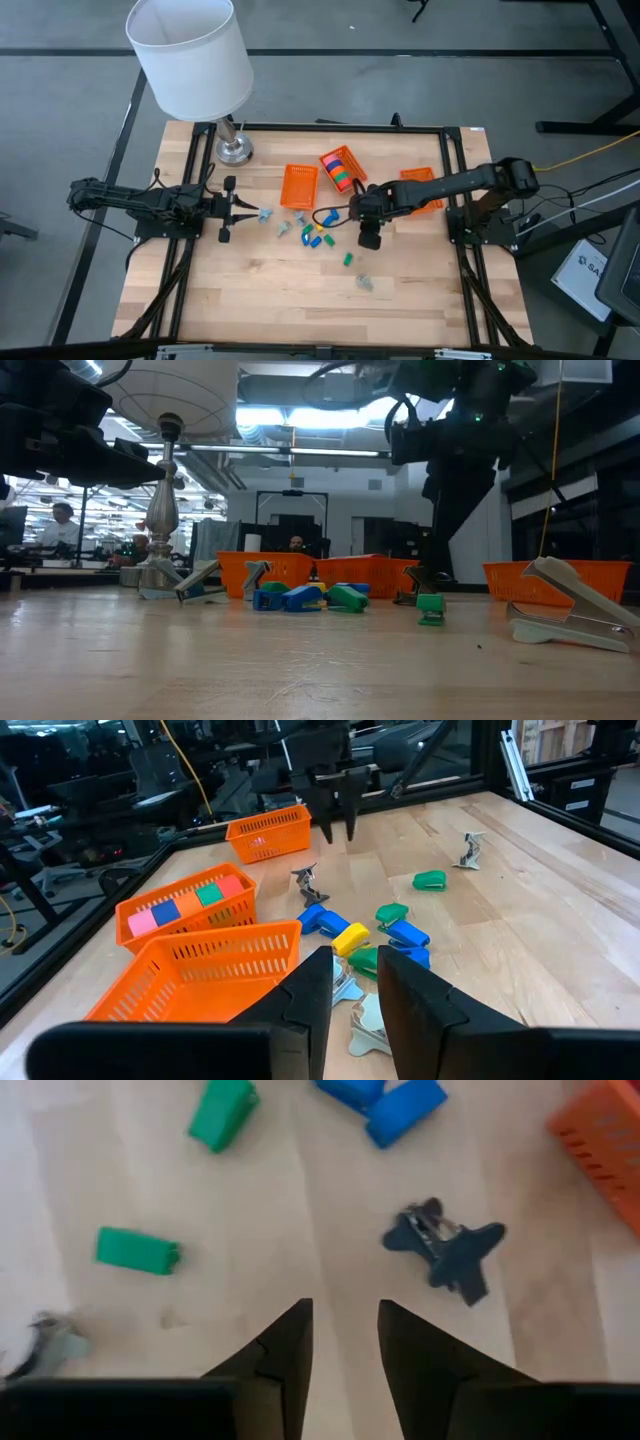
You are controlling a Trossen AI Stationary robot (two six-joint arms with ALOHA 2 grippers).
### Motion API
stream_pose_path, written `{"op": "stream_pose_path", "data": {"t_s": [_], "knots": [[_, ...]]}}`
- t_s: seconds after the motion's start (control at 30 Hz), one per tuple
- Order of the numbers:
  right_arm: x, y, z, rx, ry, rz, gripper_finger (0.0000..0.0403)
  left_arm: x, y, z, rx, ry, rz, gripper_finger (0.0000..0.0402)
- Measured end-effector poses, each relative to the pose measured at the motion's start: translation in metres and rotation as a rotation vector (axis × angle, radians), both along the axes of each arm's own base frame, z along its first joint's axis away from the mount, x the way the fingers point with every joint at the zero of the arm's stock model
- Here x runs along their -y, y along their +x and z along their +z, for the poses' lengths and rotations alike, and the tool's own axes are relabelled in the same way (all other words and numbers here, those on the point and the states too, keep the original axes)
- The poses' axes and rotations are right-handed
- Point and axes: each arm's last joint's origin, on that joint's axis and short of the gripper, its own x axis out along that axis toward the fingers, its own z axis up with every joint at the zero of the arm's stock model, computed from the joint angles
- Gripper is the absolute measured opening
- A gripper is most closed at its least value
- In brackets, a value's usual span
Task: Pick and place Stapler, Stapler remover, tape
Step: Put the black staple remover into the right orange bin
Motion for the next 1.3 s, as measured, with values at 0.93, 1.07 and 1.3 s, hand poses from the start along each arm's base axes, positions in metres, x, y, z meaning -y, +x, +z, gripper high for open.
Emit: {"op": "stream_pose_path", "data": {"t_s": [0.93, 1.07, 1.3], "knots": [[-0.001, 0.005, -0.013, -0.046, -0.063, 0.218, 0.0120, 0.000, 0.000, 0.000, 0.000, 0.000, 0.000, 0.0079], [0.000, 0.007, -0.019, -0.061, -0.113, 0.175, 0.0120, 0.000, 0.000, 0.000, 0.000, 0.000, 0.000, 0.0079], [-0.001, 0.006, -0.021, -0.073, -0.213, 0.087, 0.0120, 0.000, 0.000, 0.000, 0.000, 0.000, 0.000, 0.0079]]}}
